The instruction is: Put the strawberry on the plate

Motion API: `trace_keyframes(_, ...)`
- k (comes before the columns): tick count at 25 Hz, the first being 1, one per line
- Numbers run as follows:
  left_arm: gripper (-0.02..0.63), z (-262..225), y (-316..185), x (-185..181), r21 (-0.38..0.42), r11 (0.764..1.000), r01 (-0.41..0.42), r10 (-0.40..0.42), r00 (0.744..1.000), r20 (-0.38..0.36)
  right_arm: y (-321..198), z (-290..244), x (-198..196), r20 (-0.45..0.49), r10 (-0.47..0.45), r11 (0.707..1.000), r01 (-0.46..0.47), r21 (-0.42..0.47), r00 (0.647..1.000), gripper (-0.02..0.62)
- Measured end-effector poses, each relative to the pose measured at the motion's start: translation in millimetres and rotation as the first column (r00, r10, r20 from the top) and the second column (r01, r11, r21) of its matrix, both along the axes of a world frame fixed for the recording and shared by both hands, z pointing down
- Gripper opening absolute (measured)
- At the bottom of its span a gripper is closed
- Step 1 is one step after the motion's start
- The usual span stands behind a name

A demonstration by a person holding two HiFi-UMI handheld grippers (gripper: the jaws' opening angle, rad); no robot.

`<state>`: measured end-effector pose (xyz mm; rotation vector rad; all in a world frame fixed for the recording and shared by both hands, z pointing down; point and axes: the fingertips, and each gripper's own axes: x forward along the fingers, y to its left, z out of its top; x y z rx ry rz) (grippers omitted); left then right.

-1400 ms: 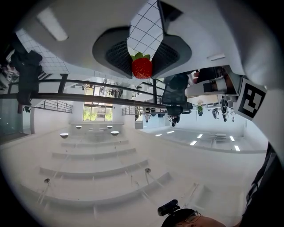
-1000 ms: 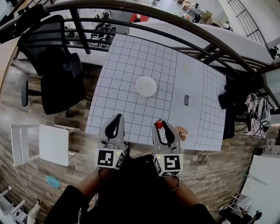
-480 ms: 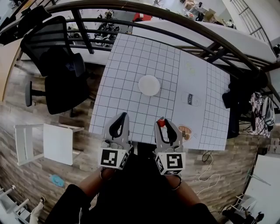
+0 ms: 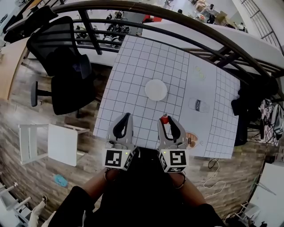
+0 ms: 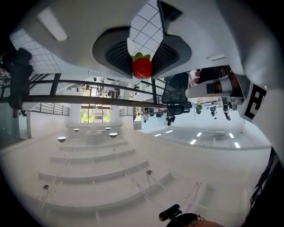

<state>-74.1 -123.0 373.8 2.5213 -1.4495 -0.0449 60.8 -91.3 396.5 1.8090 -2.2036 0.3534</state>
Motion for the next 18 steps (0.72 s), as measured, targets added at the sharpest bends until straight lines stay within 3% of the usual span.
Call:
trace_keyframes(6,0.011,2.5,-23.0,36.8,0.037,0.997,-0.063,0.059,0.993,0.104,-29.4,10.6,20.6,0.052,0.024,1.0,-0.023,-0.005,0.998,0.132)
trace_keyframes(18,0.011,39.1,-64.2,83.9,-0.052,0.995,-0.085,0.091,0.989,0.12,-92.8,50.0,44.5,0.104,0.027,0.997,-0.02,-0.069,0.994,0.132)
